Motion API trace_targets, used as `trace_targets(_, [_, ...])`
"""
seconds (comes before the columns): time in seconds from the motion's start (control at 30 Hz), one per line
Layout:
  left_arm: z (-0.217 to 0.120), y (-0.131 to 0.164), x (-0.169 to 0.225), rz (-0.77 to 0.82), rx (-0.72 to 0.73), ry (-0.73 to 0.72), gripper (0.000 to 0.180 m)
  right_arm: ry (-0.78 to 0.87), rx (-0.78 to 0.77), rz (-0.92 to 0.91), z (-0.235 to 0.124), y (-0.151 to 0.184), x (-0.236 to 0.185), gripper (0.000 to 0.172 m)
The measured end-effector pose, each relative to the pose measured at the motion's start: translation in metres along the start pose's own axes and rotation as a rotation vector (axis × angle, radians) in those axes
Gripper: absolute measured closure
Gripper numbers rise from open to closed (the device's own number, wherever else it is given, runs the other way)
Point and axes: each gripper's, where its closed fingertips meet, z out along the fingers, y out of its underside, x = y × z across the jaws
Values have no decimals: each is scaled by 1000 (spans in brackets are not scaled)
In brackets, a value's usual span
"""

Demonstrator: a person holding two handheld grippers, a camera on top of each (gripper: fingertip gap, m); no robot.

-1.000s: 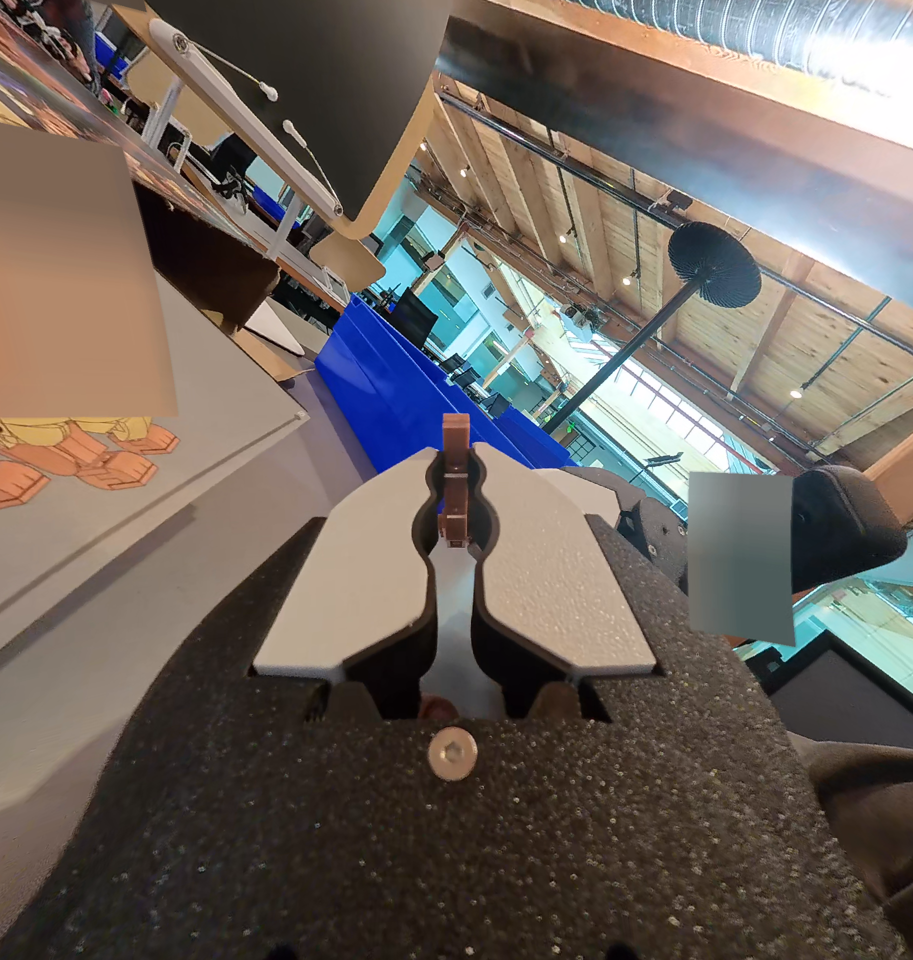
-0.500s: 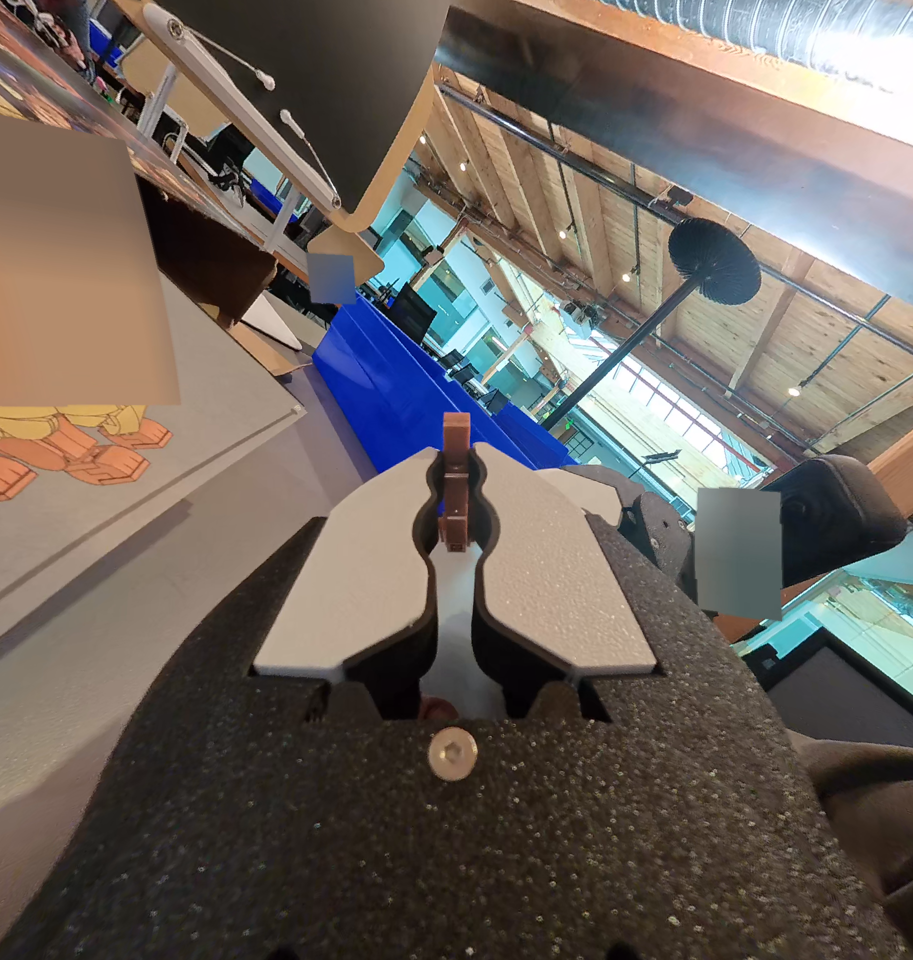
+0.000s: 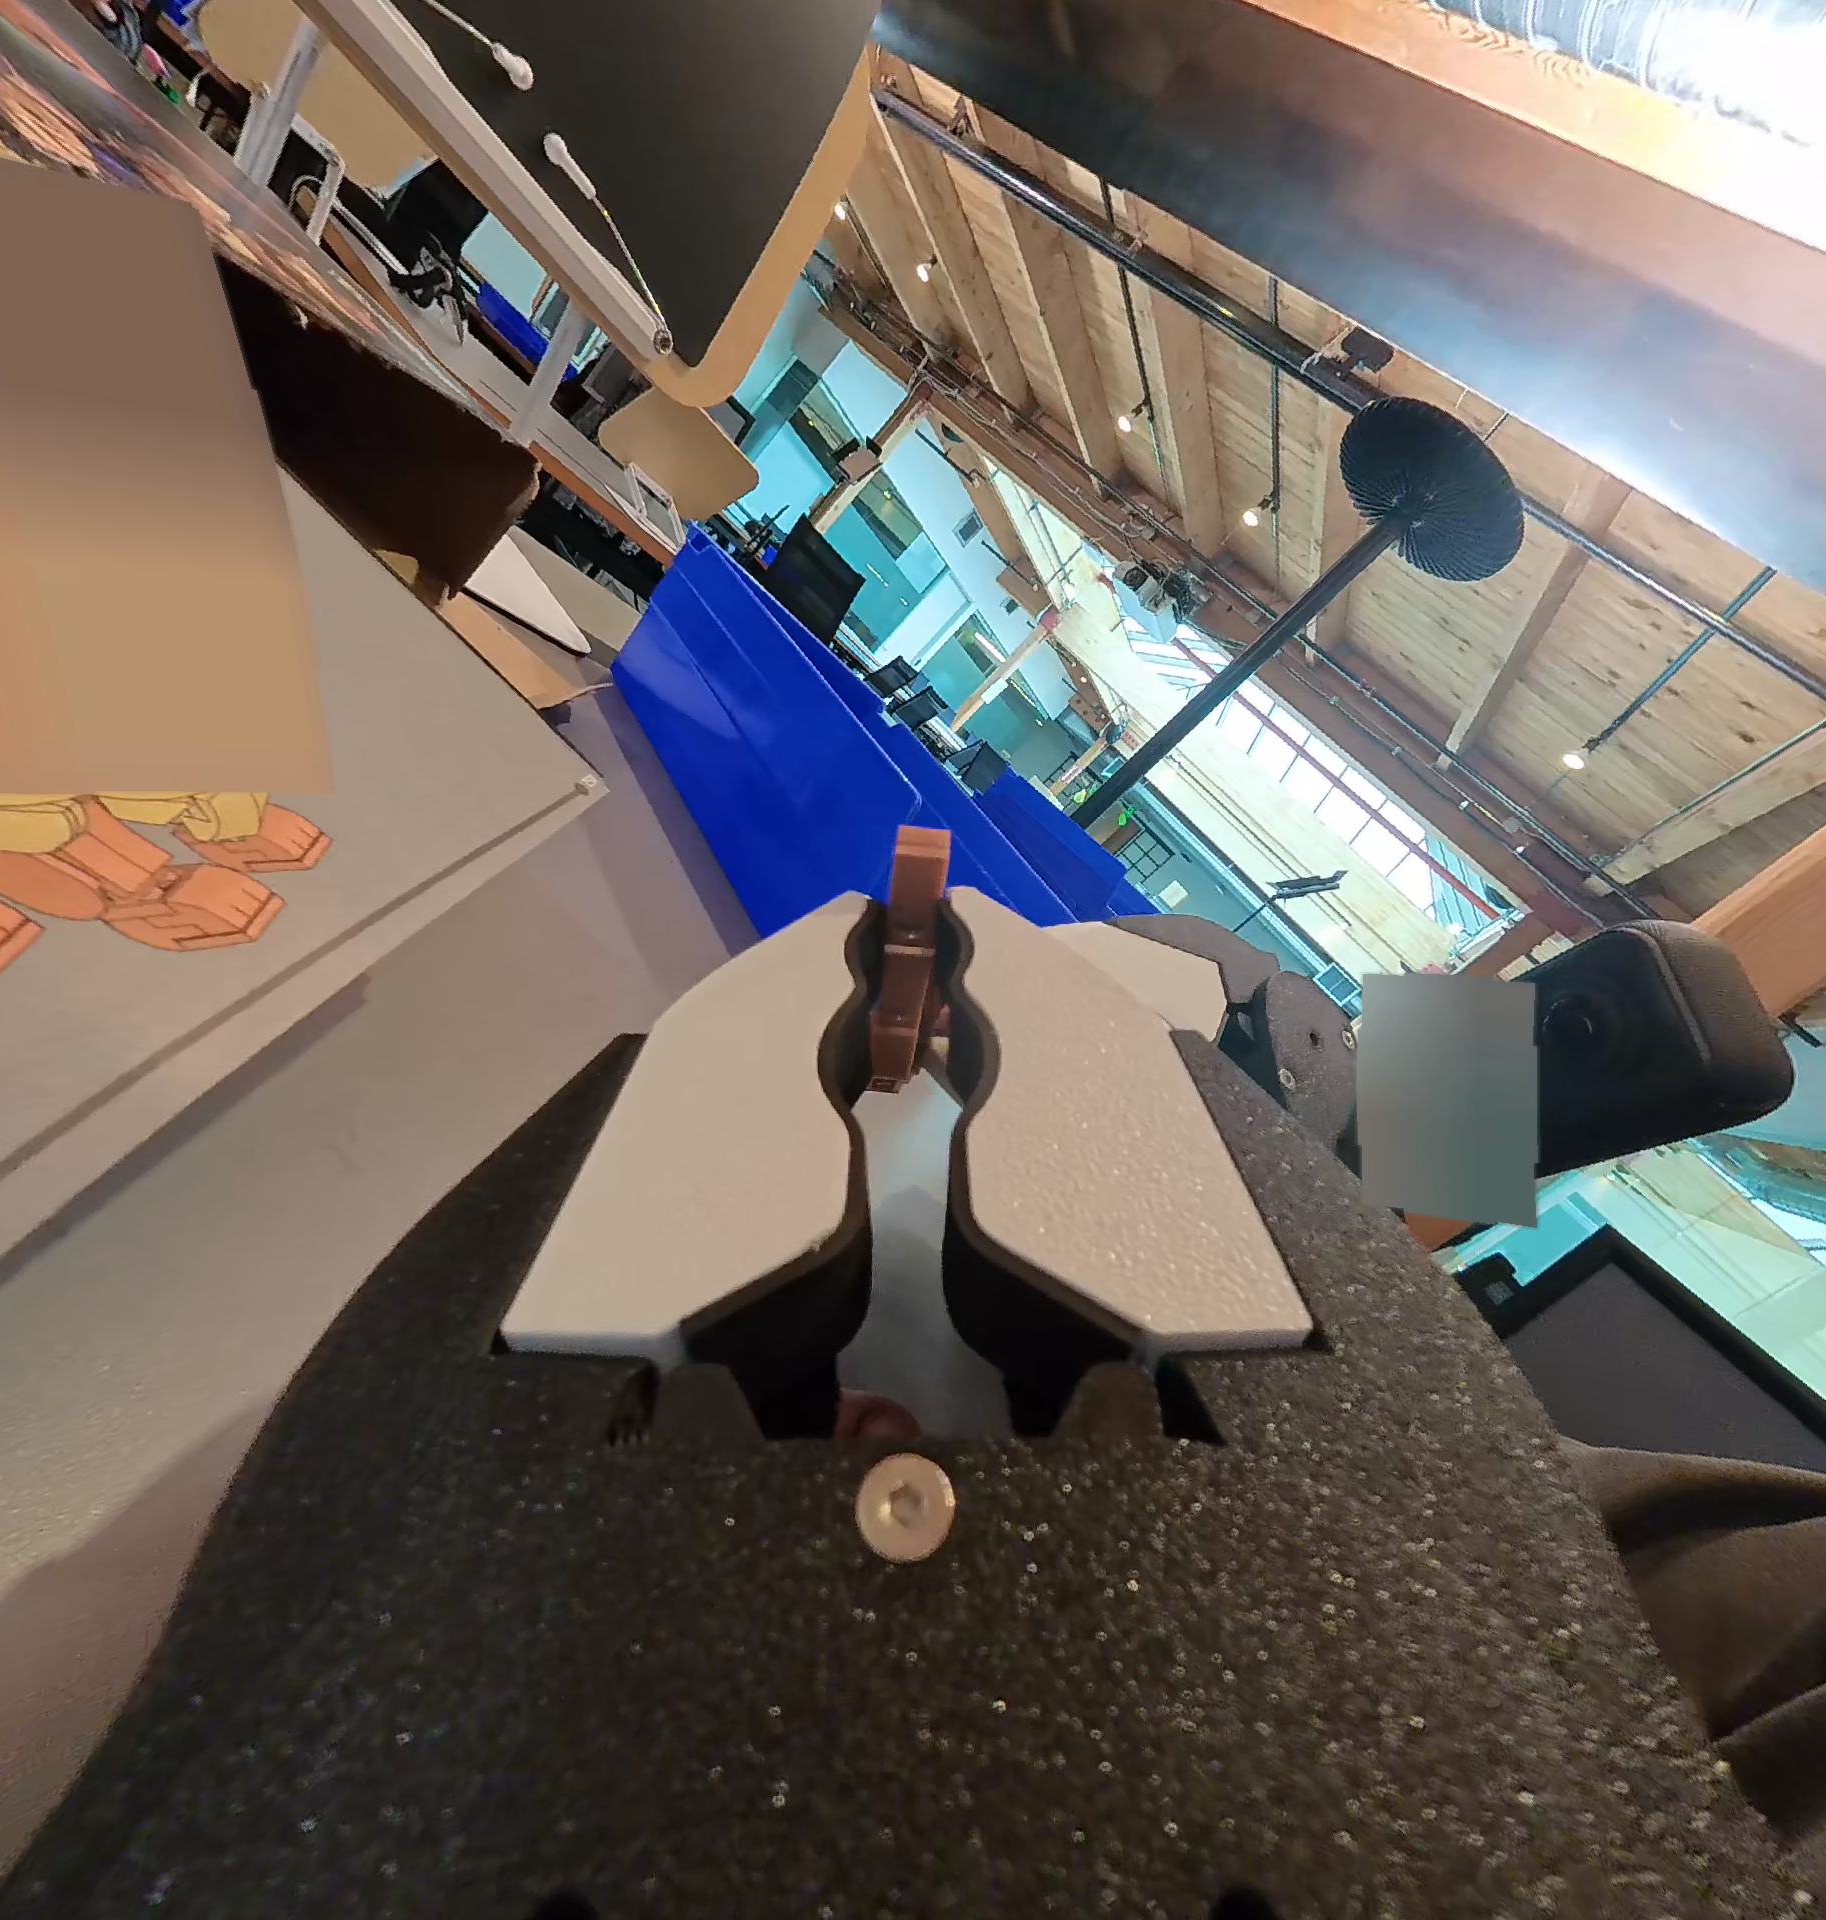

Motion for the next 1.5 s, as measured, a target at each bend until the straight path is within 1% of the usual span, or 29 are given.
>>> trace_targets(0.5, [1, 3, -1, 13, -13, -18, 170, 21, -34, -48, 1, 3, -1, 162])
trace_targets(0.67, [1, 1, 0, -10, -10, 8, 171, 26, -23, -34, 0, 0, 1, 163])
trace_targets(0.77, [1, 2, 1, -30, -36, 37, 170, 27, -20, -36, -1, 0, 2, 164])
trace_targets(0.8, [2, 4, 1, -30, -54, 42, 167, 35, -12, -39, -1, -1, 3, 172])
trace_targets(0.9, [5, 14, 7, -15, -125, 73, 167, 37, 3, -38, -3, -4, 4, 172])
trace_targets(0.93, [5, 16, 7, -4, -136, 72, 168, 35, -1, -38, -2, -3, 4, 172])
trace_targets(1.0, [6, 20, 4, 1, -166, 45, 177, 27, -21, -37, 0, 2, 2, 172])
trace_targets(1.1, [7, 22, -1, 17, -178, 4, 177, 27, -75, -33, 5, 14, 3, 172])
trace_targets(1.2, [6, 21, -3, 85, -184, -27, 175, 22, -99, -9, 4, 21, 9, 172])
trace_targets(1.27, [4, 22, -5, 130, -213, -40, 173, -18, -102, 23, 0, 24, 14, 172])
trace_targets(1.33, [2, 27, -5, 179, -270, -37, 170, -167, -122, 86, -7, 32, 7, 170])
trace_targets(1.43, [-1, 46, 1, 232, -412, 18, 165, -382, -180, 183, -20, 50, -9, 155])
trace_targets(1.5, [-4, 61, 4, 262, -509, 41, 159, -436, -206, 177, -26, 60, -14, 145])
